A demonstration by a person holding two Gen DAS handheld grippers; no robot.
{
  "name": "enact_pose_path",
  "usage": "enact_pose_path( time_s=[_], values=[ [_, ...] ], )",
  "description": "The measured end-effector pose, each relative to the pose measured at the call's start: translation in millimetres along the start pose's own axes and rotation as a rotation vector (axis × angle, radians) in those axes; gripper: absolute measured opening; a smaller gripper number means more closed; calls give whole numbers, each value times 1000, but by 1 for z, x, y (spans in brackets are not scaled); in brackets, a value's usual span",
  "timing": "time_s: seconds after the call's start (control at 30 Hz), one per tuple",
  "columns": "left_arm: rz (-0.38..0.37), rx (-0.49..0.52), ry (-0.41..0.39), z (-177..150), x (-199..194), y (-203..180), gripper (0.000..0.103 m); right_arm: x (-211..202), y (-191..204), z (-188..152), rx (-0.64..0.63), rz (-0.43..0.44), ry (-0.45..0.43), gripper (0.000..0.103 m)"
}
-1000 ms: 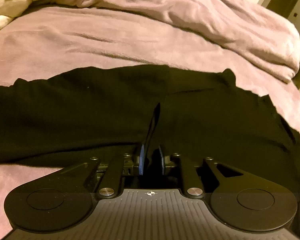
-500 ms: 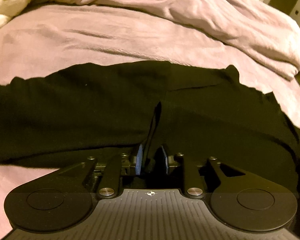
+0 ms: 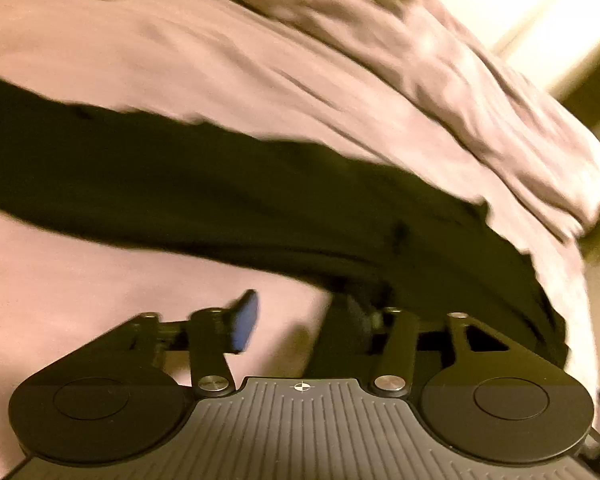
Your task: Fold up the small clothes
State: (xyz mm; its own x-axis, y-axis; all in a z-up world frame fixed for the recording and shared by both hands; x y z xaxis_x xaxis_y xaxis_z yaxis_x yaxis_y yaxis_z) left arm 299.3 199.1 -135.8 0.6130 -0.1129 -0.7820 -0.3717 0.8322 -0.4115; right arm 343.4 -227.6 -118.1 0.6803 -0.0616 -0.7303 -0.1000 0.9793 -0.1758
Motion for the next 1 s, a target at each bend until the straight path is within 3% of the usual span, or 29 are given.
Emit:
enact_pose_path(
  time_s=[0.07, 0.13, 0.23, 0.37, 0.57, 0.63, 0.67, 0.73, 0.77, 0.9, 1.0],
  values=[
    [67, -36, -50, 10, -21, 36, 60, -10, 1, 1, 49, 41, 4, 18],
    [141, -99, -95, 20, -37, 78, 68, -23, 4, -6, 82, 67, -1, 20],
    [206, -265, -151, 34, -52, 145, 69, -39, 12, -17, 119, 97, 8, 25],
    [134, -502, -257, 52, -58, 212, 66, -60, 19, -34, 171, 101, 26, 25],
    [-81, -829, -372, 64, -49, 267, 56, -80, 35, -43, 158, 106, 41, 26],
    [-110, -889, -390, 65, -45, 277, 41, -81, 38, -42, 167, 110, 51, 26],
    [-108, -908, -388, 65, -42, 281, 35, -81, 39, -41, 168, 108, 54, 26],
    [-88, -913, -369, 66, -36, 284, 11, -81, 42, -40, 162, 105, 61, 26],
    [-68, -911, -353, 66, -34, 286, 6, -82, 43, -41, 159, 104, 61, 26],
    [-53, -871, -337, 73, -33, 290, 5, -83, 48, -41, 141, 104, 59, 26],
    [-7, -699, -356, 82, -46, 264, 5, -85, 46, -40, 149, 106, 51, 26]
  ],
)
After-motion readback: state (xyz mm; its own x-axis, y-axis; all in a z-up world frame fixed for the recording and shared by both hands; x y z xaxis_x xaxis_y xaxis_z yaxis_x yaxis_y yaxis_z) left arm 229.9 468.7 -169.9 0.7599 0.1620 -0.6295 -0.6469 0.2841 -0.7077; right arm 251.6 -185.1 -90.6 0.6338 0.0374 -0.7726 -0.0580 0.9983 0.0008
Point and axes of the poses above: each gripper's, at about its wrist camera, not at the fingertips, and x roughly the way its jaws point, y to its left, z to its top, the point moved 9 cm from there along x, roughly the way its jaws point, and after that the axes turned 1 degree about -x, right-handed, at the moved point
